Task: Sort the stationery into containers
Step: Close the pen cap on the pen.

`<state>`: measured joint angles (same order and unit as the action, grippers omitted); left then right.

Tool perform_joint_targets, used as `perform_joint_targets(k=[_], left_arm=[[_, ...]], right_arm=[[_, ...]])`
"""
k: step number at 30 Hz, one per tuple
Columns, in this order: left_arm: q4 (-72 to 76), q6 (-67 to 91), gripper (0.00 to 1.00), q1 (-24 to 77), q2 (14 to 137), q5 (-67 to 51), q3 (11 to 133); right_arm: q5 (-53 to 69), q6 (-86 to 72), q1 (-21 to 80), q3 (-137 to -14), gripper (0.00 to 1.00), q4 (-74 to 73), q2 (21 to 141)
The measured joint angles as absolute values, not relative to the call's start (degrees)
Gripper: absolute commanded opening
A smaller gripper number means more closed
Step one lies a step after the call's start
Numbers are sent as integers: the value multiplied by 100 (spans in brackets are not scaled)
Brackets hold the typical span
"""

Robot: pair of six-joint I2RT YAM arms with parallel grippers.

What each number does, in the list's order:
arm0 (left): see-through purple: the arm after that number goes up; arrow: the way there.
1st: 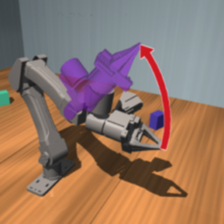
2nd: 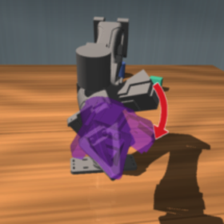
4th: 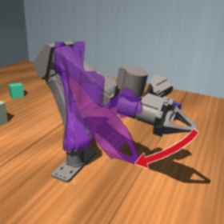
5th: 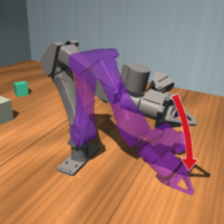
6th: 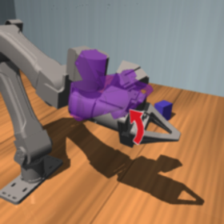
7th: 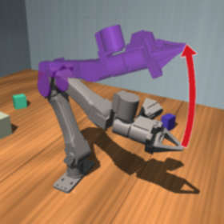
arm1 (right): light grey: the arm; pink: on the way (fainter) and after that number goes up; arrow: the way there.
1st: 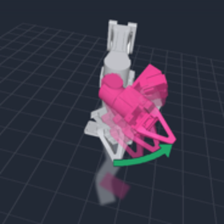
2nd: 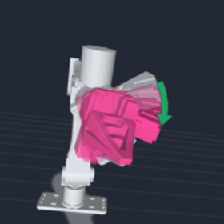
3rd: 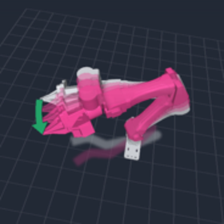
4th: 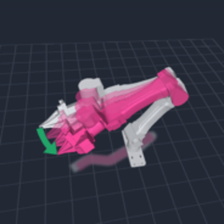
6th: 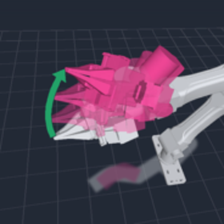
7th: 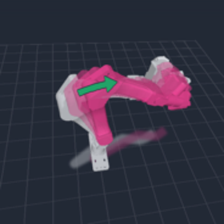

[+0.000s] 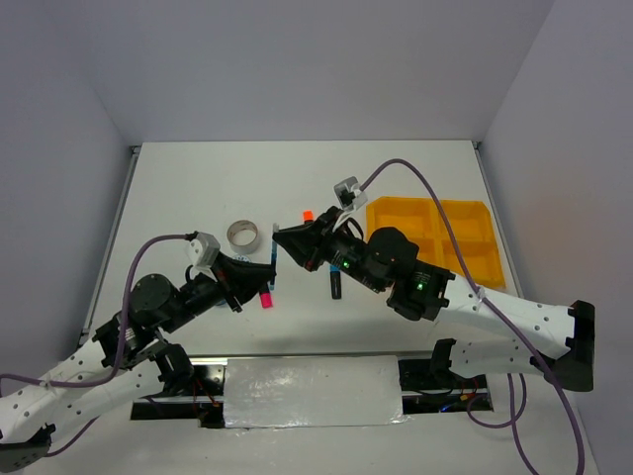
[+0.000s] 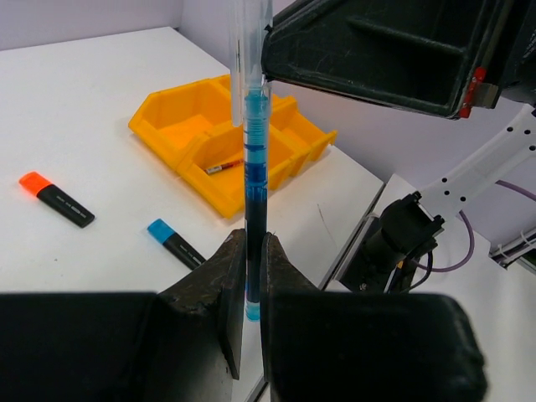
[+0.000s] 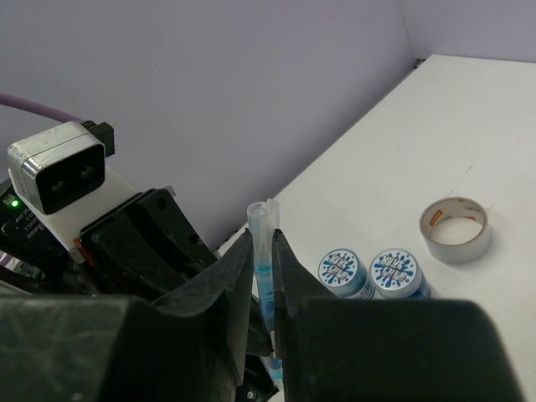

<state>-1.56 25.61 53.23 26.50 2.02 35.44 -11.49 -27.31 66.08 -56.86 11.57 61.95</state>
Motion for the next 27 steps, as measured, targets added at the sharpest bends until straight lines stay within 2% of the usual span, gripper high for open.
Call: perform_joint_targets(k=[9,17,22,27], left_arm=[[102,2558,3,5323,2650,154,3544],[180,2558,3,5323,2655,82,3544],[180,2558,3,5323,2650,73,3546],[180,2558,3,5323,2644,73,3546]], right_arm=[[-1007,-2709,6613,-5739,36,969,6152],[-878,-2722,6613,-5736,42,947,6154],[-757,-2751,6613,-5736,43,965,6200],[-644,-2781,6617,-5699,37,987,6233]])
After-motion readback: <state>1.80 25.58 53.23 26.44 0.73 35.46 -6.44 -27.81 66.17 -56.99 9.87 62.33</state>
